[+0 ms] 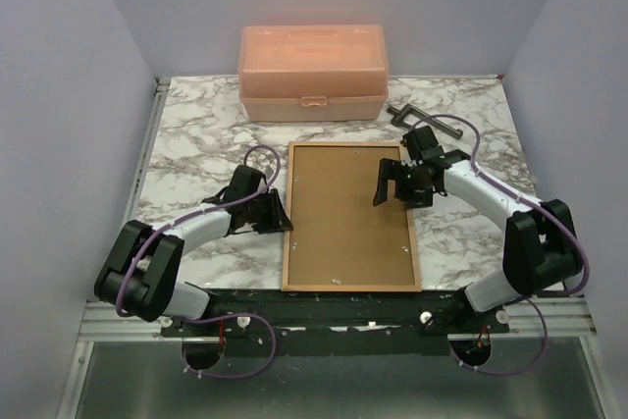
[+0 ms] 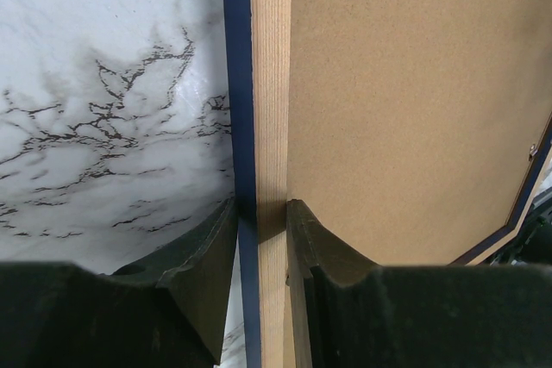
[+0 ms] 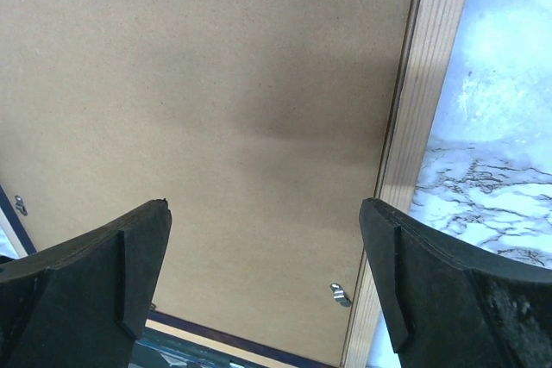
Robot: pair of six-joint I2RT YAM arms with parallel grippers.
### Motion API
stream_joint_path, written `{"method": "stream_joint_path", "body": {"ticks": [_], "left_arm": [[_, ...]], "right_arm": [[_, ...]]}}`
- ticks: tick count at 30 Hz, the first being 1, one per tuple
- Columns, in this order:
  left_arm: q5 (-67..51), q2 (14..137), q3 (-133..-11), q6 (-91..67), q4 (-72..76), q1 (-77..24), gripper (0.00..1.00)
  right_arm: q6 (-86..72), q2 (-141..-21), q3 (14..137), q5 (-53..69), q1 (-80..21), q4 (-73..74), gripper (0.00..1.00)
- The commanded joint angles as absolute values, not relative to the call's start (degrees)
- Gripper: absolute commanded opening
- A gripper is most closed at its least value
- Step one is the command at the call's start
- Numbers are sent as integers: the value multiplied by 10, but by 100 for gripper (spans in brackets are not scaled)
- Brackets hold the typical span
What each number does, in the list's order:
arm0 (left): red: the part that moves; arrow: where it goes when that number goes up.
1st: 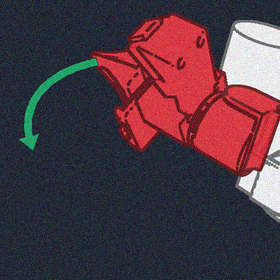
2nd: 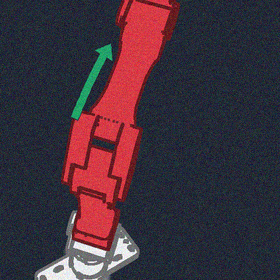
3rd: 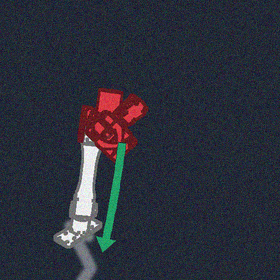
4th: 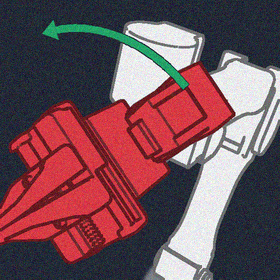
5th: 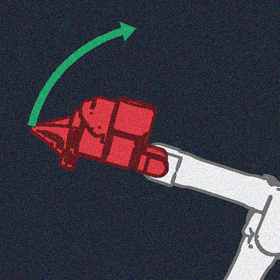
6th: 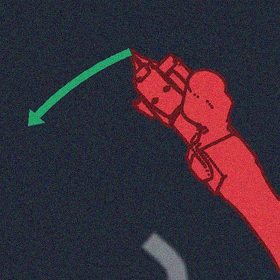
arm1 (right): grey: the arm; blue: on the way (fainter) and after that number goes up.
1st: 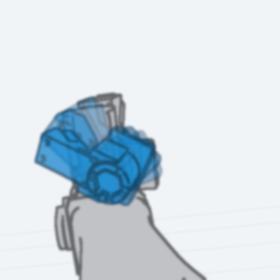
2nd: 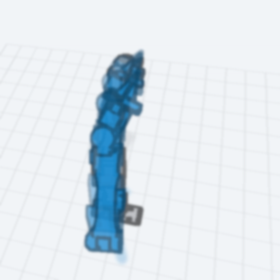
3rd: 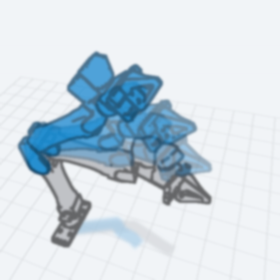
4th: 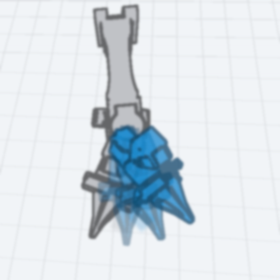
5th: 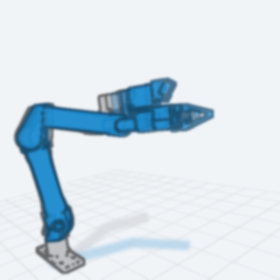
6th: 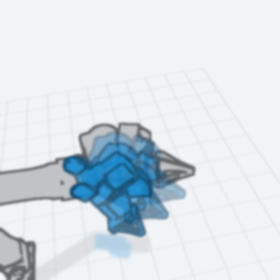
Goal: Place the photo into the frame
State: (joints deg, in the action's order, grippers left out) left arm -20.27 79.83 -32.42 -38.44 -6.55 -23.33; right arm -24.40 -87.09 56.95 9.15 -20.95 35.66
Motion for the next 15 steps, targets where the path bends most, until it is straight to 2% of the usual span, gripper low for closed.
{"method": "stream_joint_path", "body": {"ticks": [1, 4, 9, 15], "left_arm": [[-183, 814, -325, -376, -80, -241, 33], [-183, 815, -325, -375, -78, -241, 41], [-187, 813, -324, -376, -76, -242, 51], [-183, 809, -325, -376, -79, -245, 54]], "right_arm": [[-250, -853, 585, 52, -211, 369, 100], [-261, -846, 580, 6, -207, 374, 100], [-268, -839, 557, 9, -168, 366, 100], [-268, -850, 528, 43, -131, 345, 100]]}}
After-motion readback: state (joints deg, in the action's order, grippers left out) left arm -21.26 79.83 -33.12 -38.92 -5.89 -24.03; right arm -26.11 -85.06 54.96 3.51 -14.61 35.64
